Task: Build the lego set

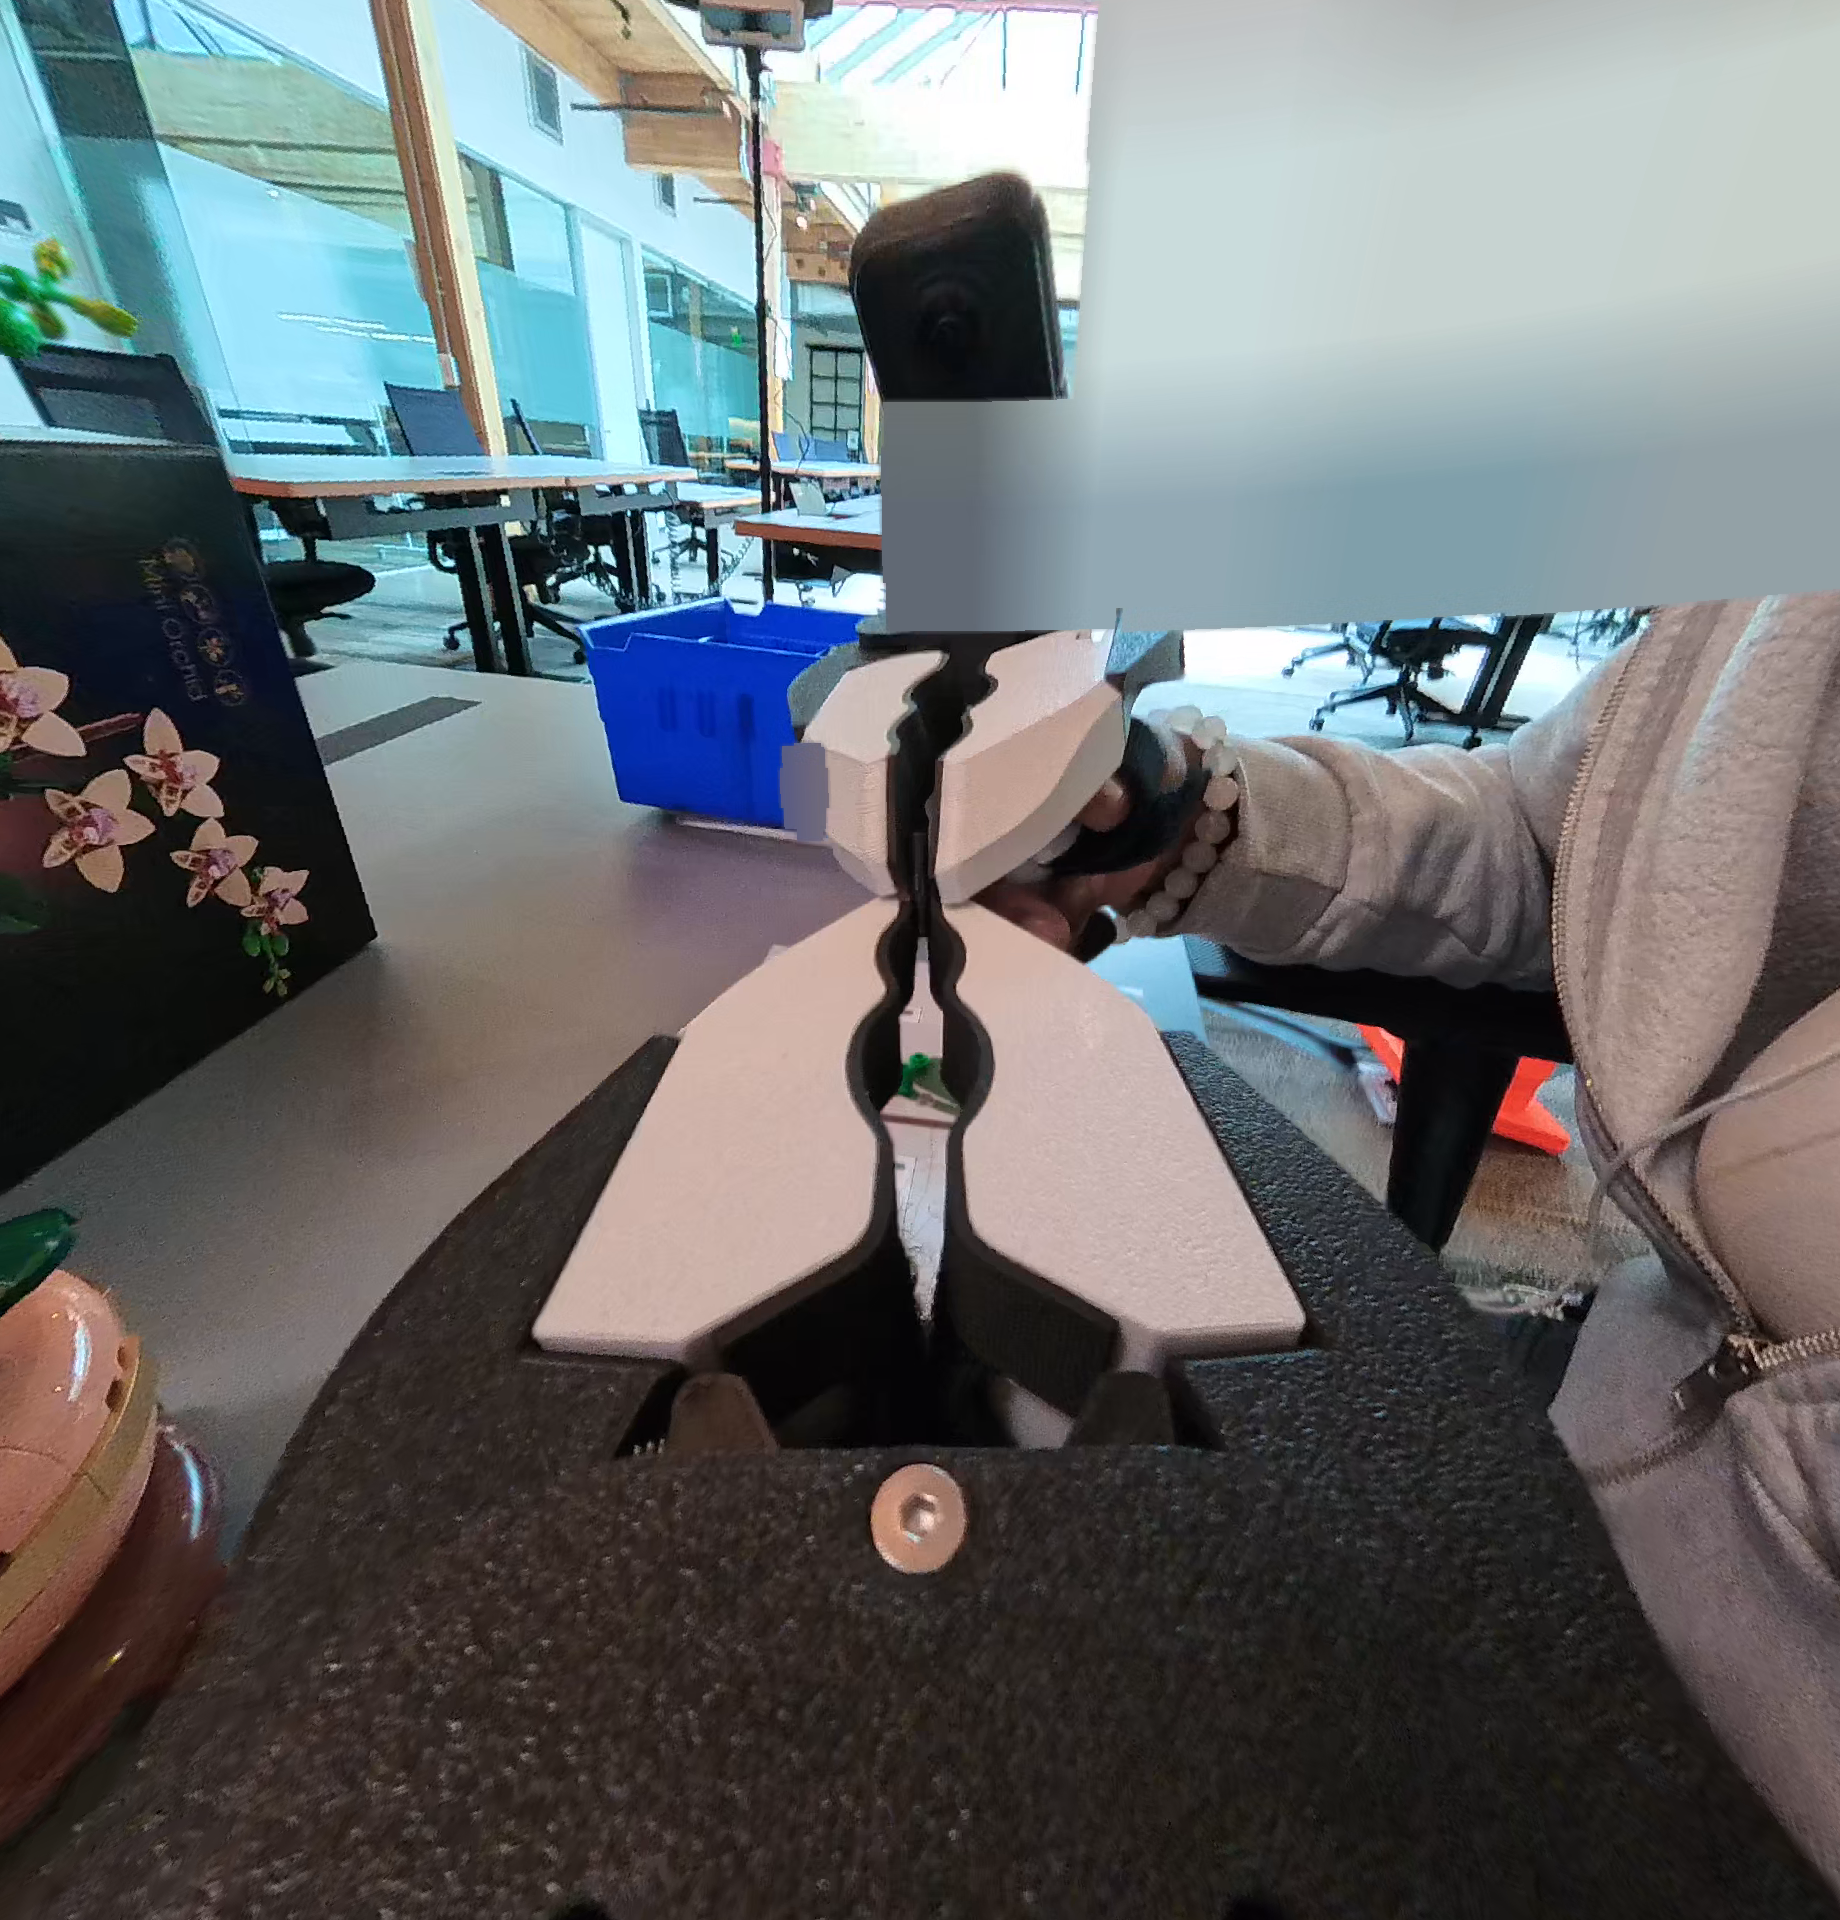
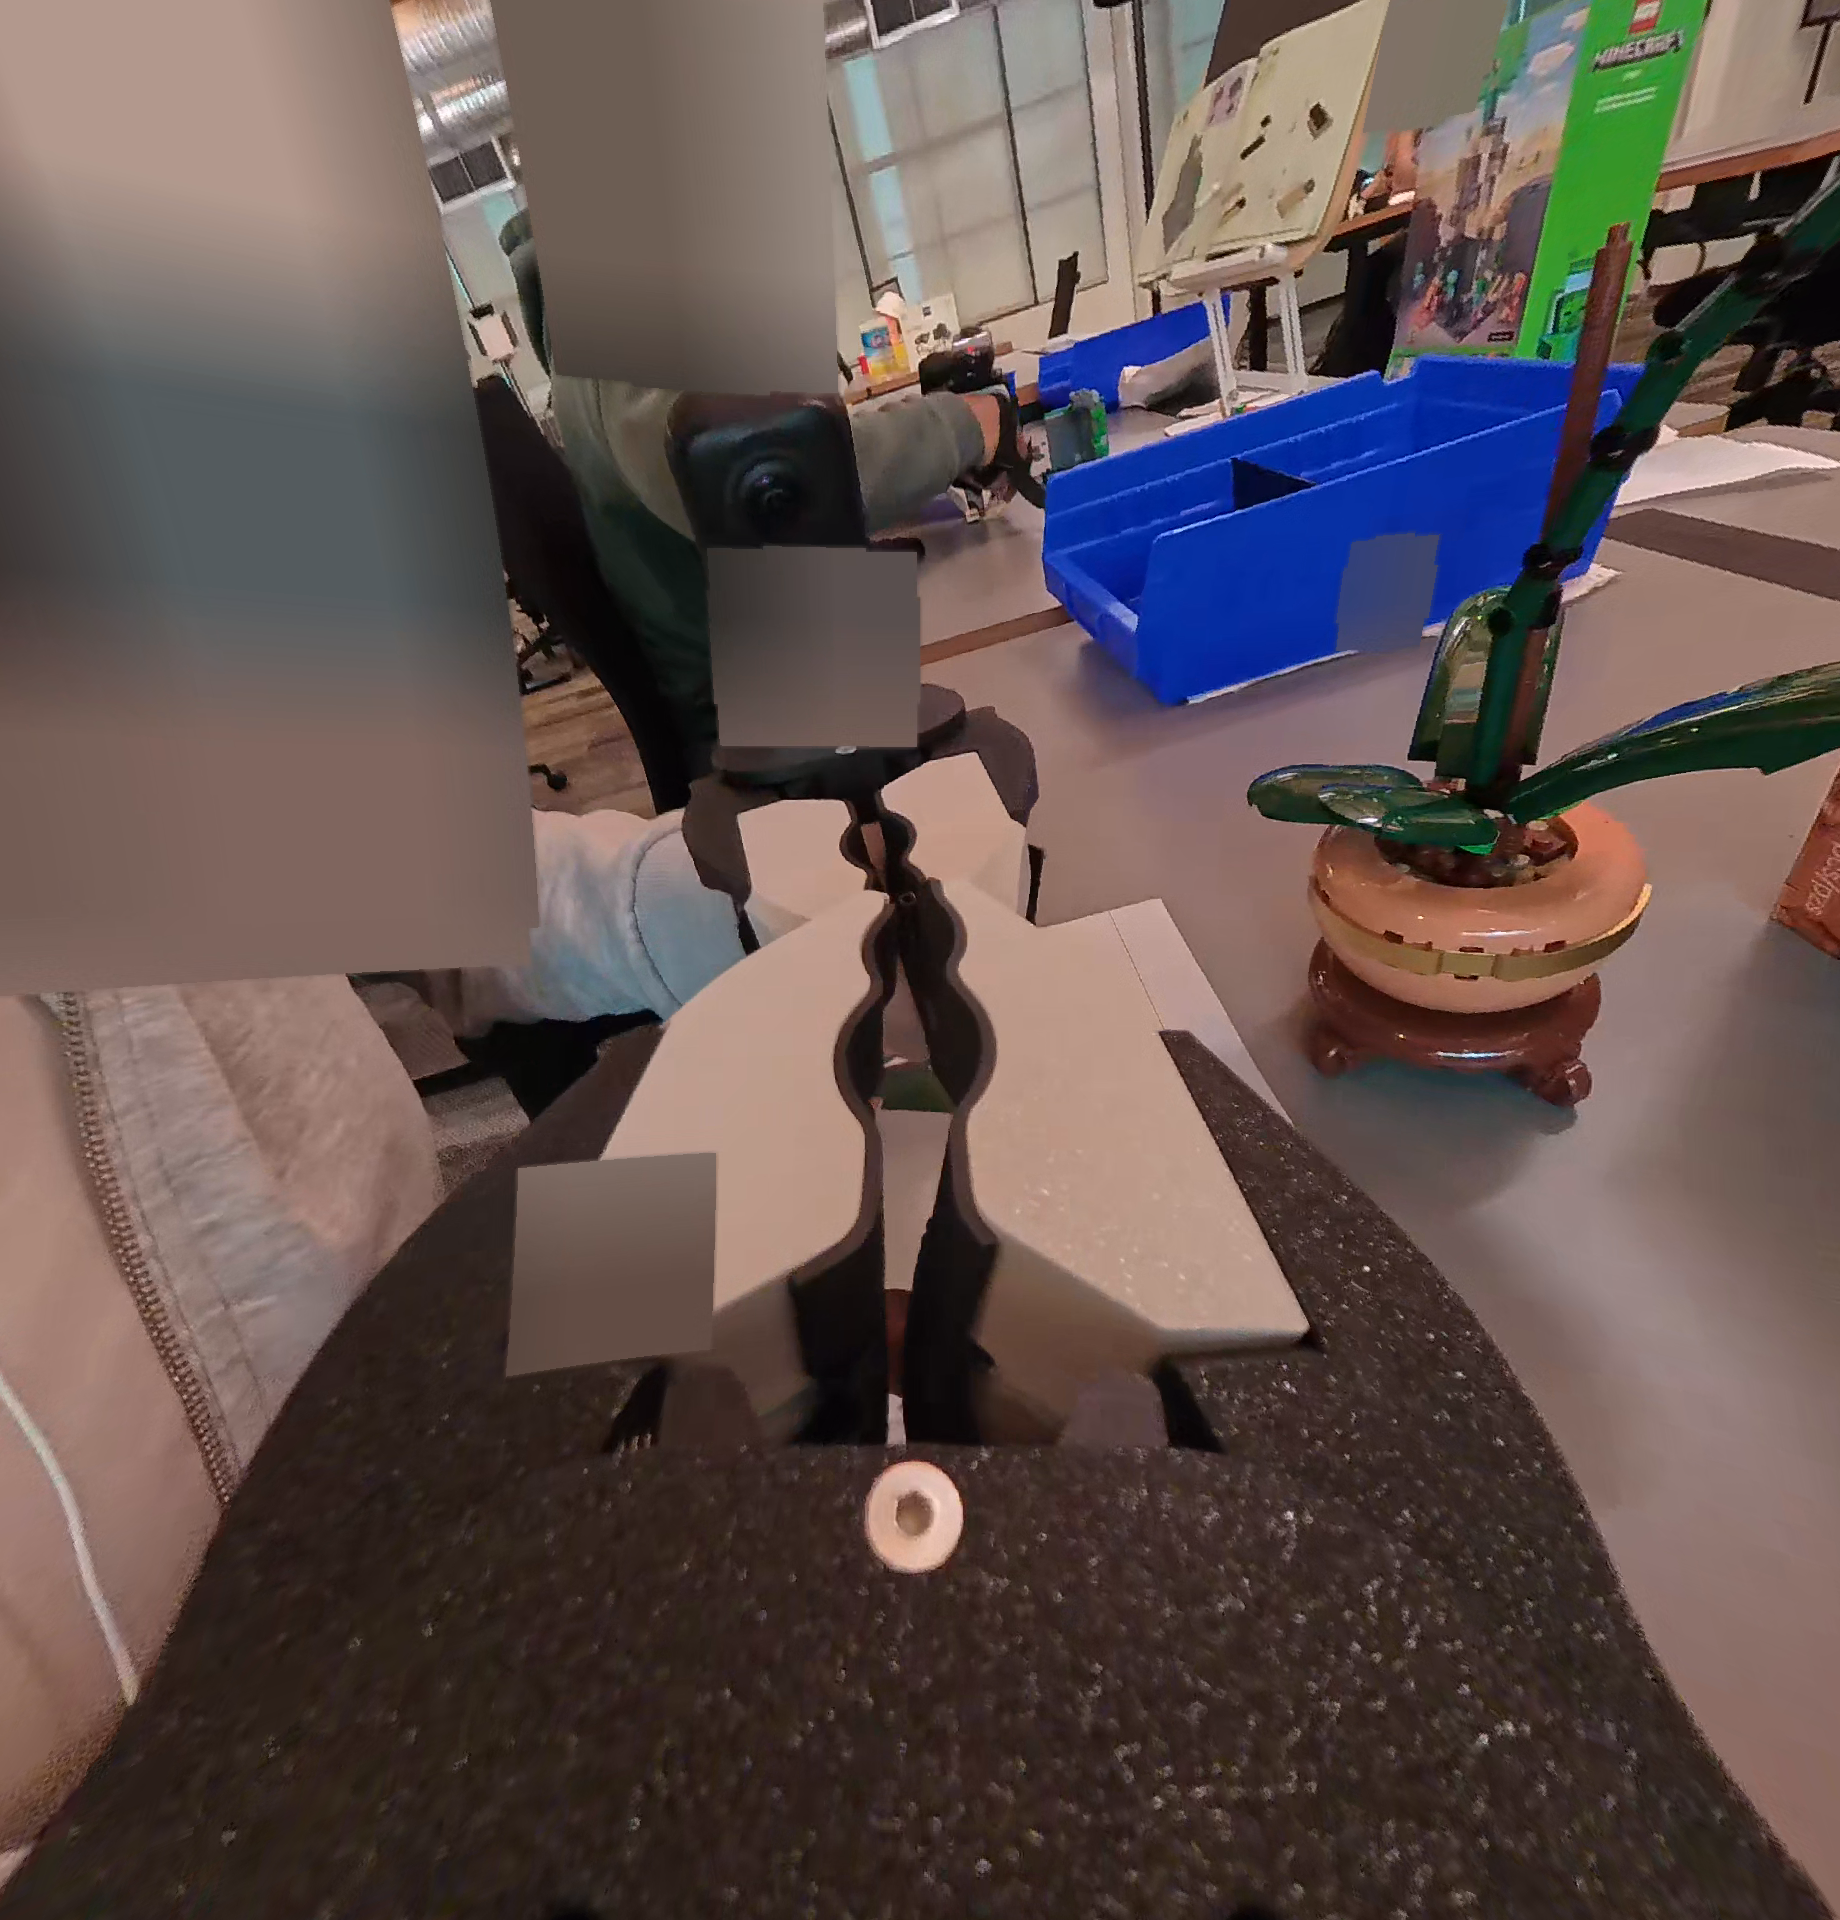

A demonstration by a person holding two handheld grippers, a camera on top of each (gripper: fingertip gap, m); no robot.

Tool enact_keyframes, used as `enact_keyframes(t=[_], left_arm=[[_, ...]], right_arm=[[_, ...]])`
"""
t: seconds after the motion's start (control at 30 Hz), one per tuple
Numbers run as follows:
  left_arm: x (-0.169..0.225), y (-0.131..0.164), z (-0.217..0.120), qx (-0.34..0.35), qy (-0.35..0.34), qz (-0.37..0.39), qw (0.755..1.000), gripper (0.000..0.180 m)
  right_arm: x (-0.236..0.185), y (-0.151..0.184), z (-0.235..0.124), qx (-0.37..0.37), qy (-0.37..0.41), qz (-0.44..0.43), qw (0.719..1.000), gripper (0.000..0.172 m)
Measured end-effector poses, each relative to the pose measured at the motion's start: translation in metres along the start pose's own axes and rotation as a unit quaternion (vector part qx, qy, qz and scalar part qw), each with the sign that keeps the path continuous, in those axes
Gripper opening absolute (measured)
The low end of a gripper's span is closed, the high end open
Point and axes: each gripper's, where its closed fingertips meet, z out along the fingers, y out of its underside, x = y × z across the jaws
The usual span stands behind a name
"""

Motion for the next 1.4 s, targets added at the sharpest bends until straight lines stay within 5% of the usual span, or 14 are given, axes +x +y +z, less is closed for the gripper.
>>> enact_keyframes(t=[0.27, 1.03, 1.3, 1.4], left_arm=[[0.001, 0.014, 0.002, -0.063, -0.011, 0.062, 0.996, 0.008], [0.002, 0.02, 0.002, -0.089, -0.017, 0.085, 0.992, 0.001], [-0.021, 0.014, -0.016, -0.081, -0.052, 0.049, 0.994, 0.001], [-0.029, 0.018, -0.035, -0.073, -0.082, 0.018, 0.994, 0.001]], right_arm=[[-0.002, 0.005, -0.002, -0.02, -0.006, -0.017, 1.0, 0.003], [-0.003, 0.016, 0.001, -0.062, 0.003, -0.058, 0.996, 0.003], [0.016, -0.007, -0.027, -0.068, 0.088, -0.092, 0.989, 0.078], [0.019, -0.017, -0.047, -0.063, 0.125, -0.123, 0.982, 0.058]])
